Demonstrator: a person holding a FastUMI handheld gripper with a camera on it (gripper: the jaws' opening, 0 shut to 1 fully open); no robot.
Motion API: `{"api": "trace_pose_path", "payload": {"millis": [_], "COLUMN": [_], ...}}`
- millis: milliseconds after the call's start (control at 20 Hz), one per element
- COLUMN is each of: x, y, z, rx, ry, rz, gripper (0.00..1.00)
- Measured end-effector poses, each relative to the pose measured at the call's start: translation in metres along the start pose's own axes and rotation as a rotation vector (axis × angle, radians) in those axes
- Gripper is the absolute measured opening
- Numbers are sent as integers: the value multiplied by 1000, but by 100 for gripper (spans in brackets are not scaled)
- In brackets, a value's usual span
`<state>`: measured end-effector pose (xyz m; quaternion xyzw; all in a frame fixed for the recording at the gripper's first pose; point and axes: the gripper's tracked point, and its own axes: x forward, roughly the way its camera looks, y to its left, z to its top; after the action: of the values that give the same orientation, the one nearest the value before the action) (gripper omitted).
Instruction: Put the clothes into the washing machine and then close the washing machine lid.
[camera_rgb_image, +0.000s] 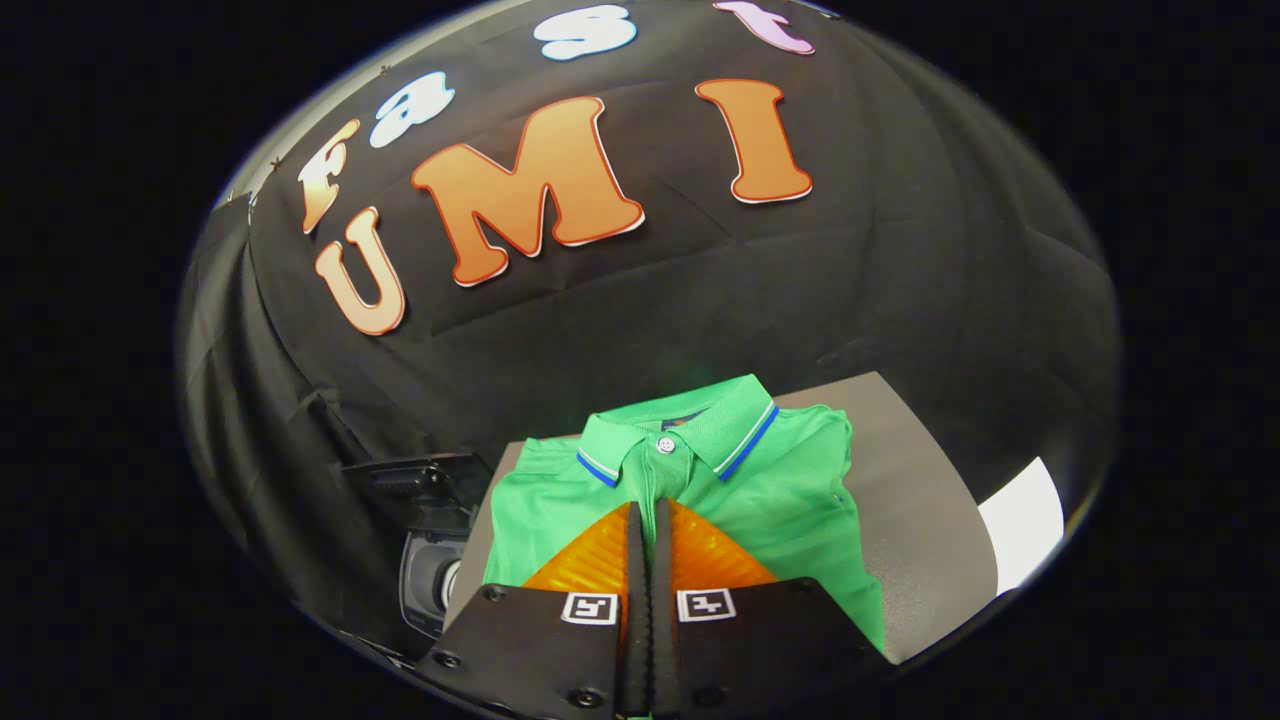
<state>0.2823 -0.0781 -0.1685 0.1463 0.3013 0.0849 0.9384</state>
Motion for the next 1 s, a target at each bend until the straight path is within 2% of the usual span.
{"api": "trace_pose_path", "payload": {"millis": [350,650,800,1000], "x": [-42,-70,-93,-109], "y": [29,98,143,207], "z": [34,53,59,53], "rx": [-61,-105,-72,-103], "ry": [-138,-215,-263,-295], "rz": [35,31,57,89], "gripper": [8,8,8,8]}}
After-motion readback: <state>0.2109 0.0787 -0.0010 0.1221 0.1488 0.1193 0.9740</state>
